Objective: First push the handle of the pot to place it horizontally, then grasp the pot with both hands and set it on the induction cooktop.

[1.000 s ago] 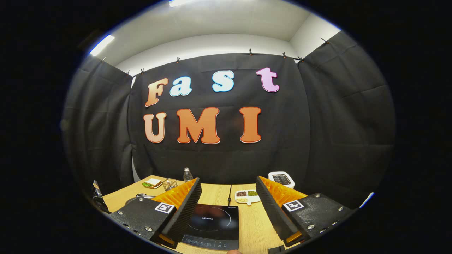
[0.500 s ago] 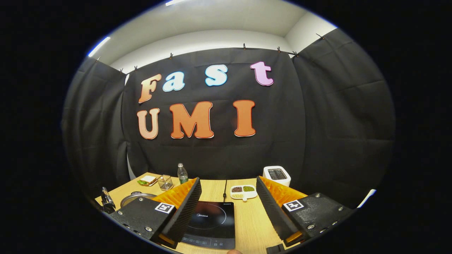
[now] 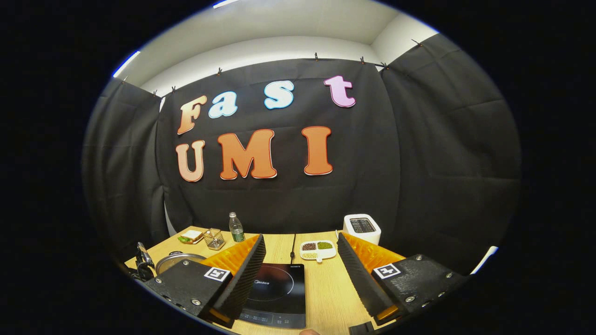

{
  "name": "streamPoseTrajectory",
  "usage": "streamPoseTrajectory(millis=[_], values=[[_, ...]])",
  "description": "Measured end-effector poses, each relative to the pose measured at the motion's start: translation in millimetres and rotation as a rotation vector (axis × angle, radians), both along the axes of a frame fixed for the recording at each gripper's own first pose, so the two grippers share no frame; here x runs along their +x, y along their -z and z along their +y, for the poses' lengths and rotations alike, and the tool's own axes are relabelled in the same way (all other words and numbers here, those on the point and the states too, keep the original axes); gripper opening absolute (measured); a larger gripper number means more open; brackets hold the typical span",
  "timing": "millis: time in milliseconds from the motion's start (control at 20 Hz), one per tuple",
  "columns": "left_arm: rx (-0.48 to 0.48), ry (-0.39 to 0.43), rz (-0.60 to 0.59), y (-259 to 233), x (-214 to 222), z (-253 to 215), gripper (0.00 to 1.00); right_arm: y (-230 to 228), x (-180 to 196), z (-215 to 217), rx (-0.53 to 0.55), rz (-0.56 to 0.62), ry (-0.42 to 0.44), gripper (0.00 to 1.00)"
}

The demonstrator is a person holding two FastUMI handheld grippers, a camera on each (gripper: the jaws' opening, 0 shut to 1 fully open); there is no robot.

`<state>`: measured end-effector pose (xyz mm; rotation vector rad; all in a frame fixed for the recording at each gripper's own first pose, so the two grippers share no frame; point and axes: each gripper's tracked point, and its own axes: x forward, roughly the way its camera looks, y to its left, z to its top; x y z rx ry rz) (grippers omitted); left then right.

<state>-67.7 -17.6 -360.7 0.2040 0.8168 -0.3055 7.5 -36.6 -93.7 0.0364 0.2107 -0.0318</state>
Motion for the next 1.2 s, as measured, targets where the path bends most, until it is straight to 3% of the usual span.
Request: streamPoseTrajectory(millis=[100,150,1150,1200], values=[[-0.005,-0.007,0.002,1,6,0,0.03,2,1,-4,0.004,0.002,0.005,1.00],[-0.012,-0.012,0.005,2,7,-2,0.04,2,2,-6,0.008,0.002,0.007,0.96],[-0.030,0.006,0.011,10,52,-26,0.01,33,25,-35,0.003,0.035,0.051,0.96],[-0.026,0.009,0.011,10,54,-26,0.05,36,27,-36,0.002,0.040,0.052,0.96]])
